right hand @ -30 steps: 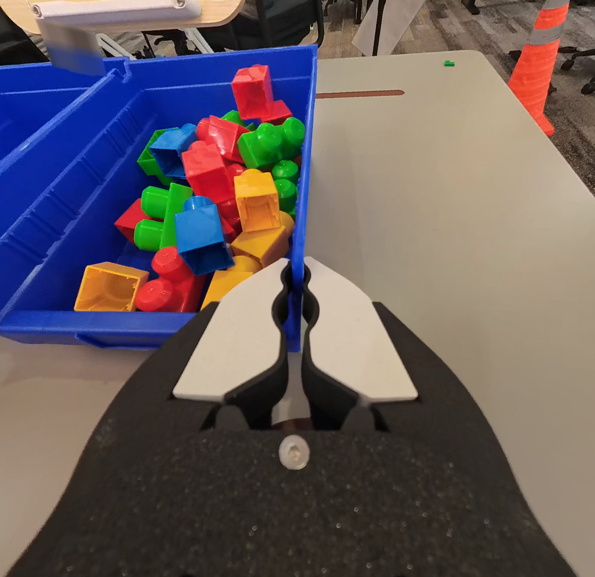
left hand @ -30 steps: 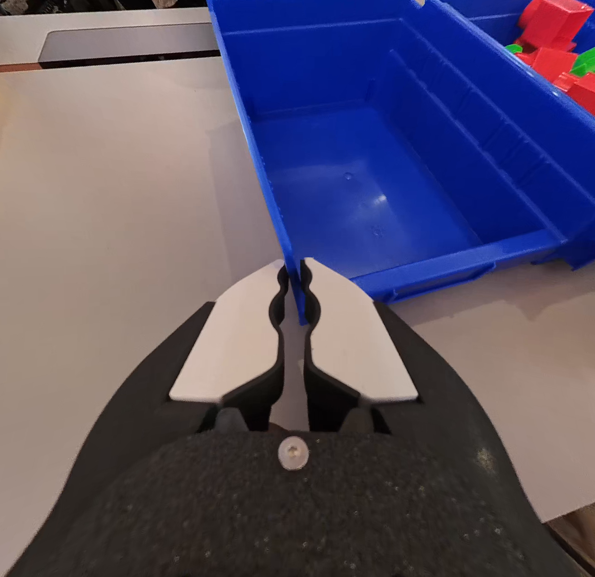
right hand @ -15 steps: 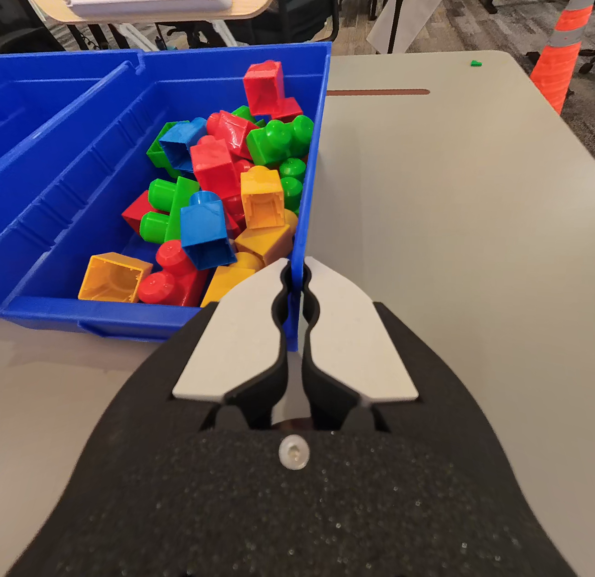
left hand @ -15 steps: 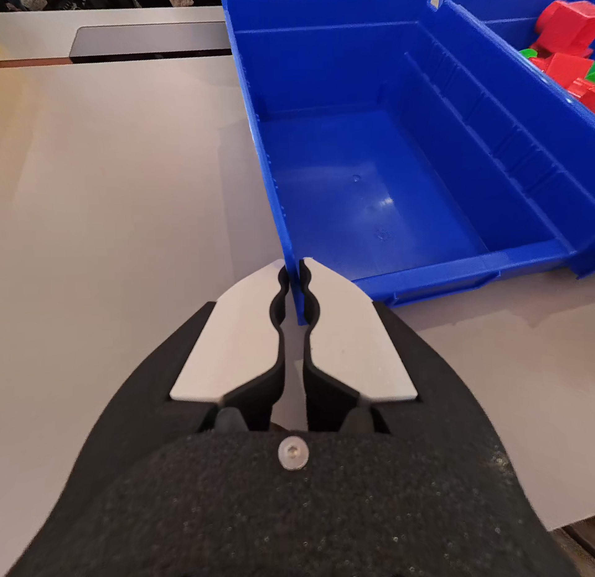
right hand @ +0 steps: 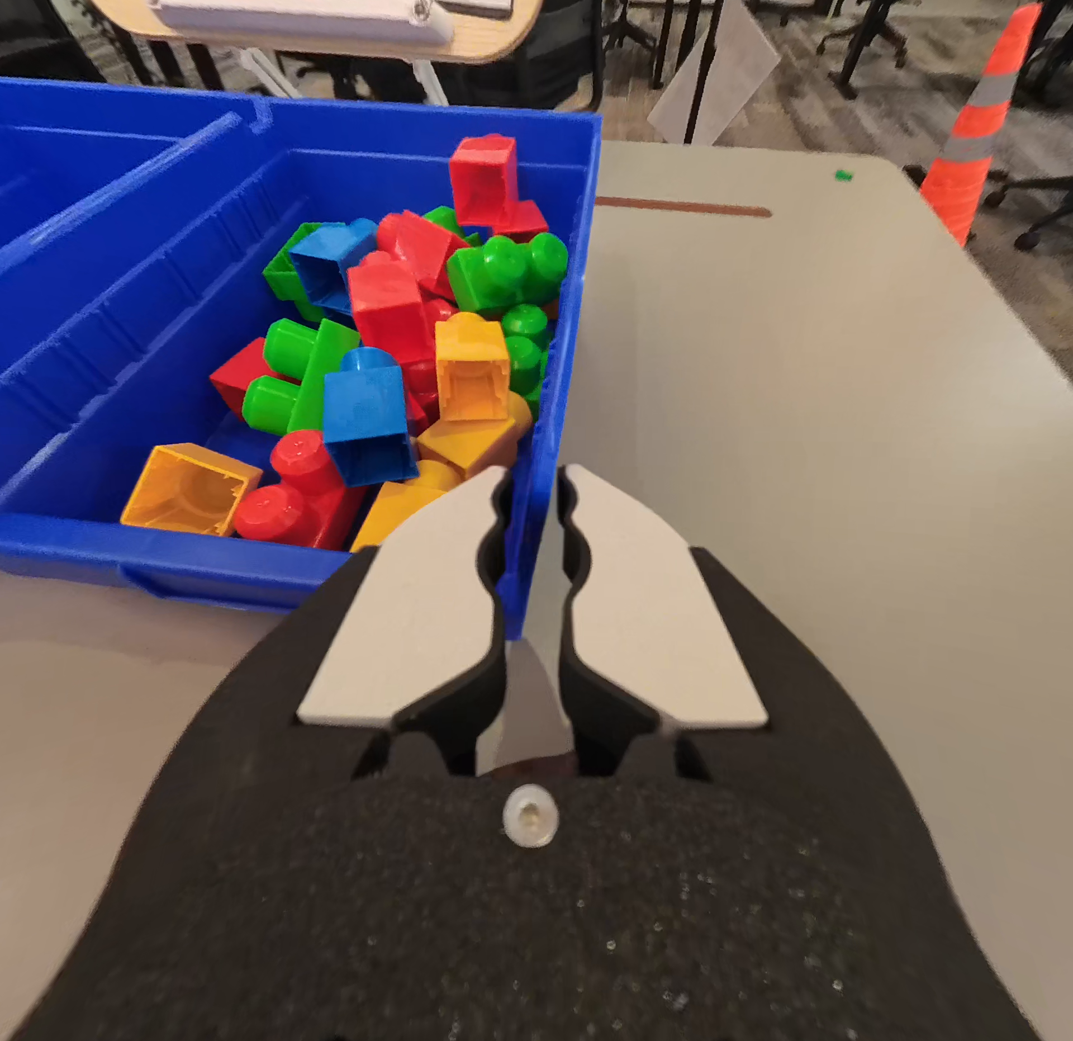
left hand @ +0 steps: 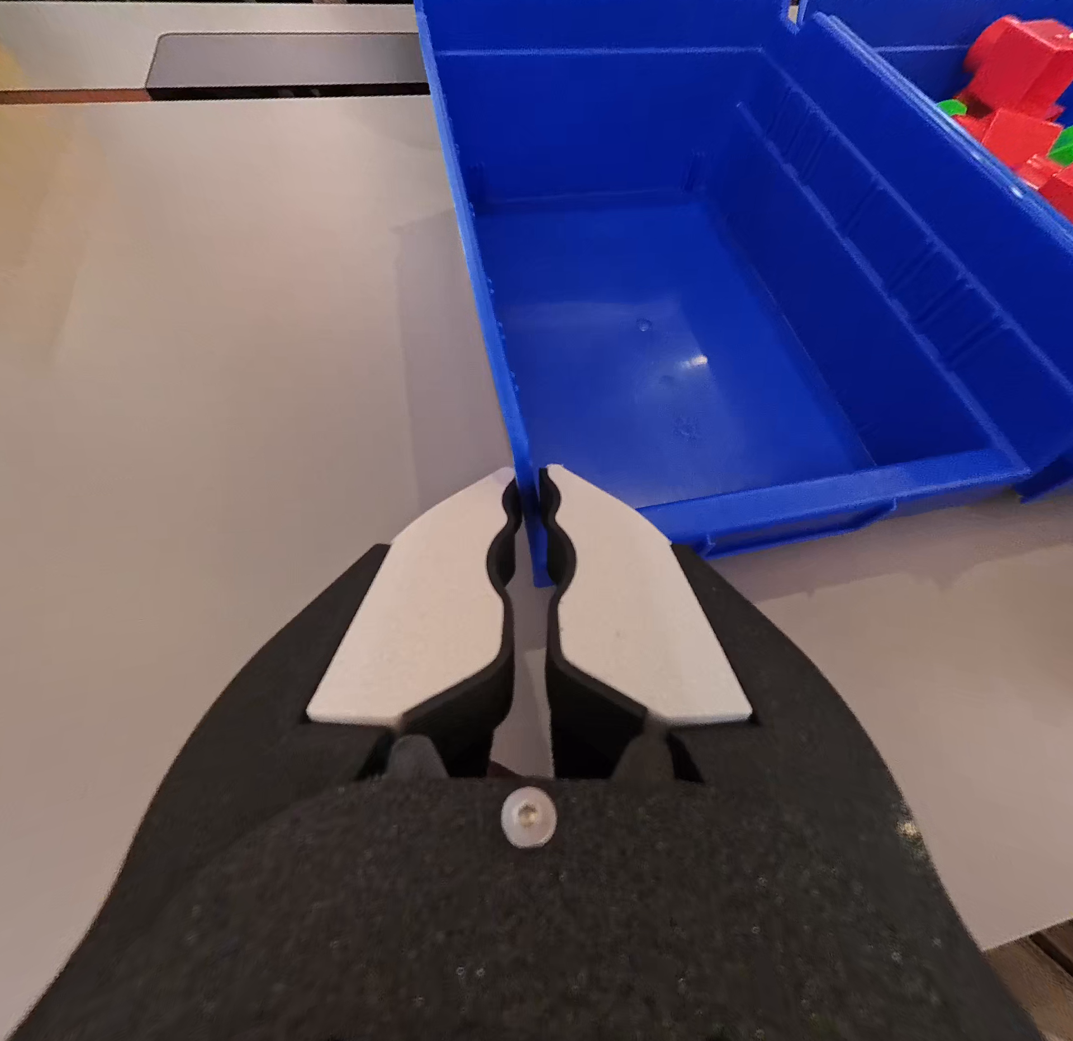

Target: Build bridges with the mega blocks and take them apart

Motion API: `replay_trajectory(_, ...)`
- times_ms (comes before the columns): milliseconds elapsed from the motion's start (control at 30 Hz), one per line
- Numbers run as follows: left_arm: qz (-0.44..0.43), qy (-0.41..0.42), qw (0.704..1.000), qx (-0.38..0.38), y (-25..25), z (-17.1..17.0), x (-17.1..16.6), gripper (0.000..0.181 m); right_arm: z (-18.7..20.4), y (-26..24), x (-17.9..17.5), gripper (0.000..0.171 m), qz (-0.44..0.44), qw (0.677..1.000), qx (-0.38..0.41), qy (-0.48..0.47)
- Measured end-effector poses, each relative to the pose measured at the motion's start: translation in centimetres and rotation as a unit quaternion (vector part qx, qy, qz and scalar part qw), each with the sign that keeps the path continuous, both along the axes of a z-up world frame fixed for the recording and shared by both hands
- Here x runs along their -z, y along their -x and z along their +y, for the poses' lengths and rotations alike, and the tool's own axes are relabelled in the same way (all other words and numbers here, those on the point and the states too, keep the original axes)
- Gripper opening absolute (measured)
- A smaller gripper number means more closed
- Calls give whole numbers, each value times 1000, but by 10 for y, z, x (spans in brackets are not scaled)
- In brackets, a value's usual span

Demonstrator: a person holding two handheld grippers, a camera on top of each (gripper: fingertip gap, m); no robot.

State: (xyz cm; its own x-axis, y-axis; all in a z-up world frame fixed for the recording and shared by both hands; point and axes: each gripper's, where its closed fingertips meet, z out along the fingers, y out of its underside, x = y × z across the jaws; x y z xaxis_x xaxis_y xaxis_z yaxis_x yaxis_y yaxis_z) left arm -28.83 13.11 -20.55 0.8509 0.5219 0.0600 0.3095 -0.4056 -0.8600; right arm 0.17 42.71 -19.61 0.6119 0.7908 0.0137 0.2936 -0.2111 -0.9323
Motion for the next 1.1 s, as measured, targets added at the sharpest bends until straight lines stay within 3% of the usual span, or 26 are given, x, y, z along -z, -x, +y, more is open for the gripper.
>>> replay_trajectory(67,-6,-3,1000,-3,1,-2,0,4,0,-2,-7,26,-5,1000,4,-15)
replay_trajectory(267,-10,-5,1000,-9,3,-7,0,4,-11,-3,-37,36,7,998,11,-56)
replay_trajectory(467,-14,-11,999,-29,-1,-23,0,4,-76,39,-59,39,31,995,-75,-64)
replay_trajectory(633,-18,-17,999,-46,-9,-41,0,4,-153,93,-51,39,24,982,-179,-61)
replay_trajectory(800,-15,-23,998,-57,-18,-56,-1,4,-203,128,-34,38,5,969,-242,-56)
replay_trajectory(1000,-7,-40,997,-64,-27,-65,-3,6,-214,143,-19,43,-10,969,-244,-38)
replay_trajectory(1100,-2,-59,996,-61,-26,-63,-11,18,-216,147,-12,42,-11,969,-246,-21)
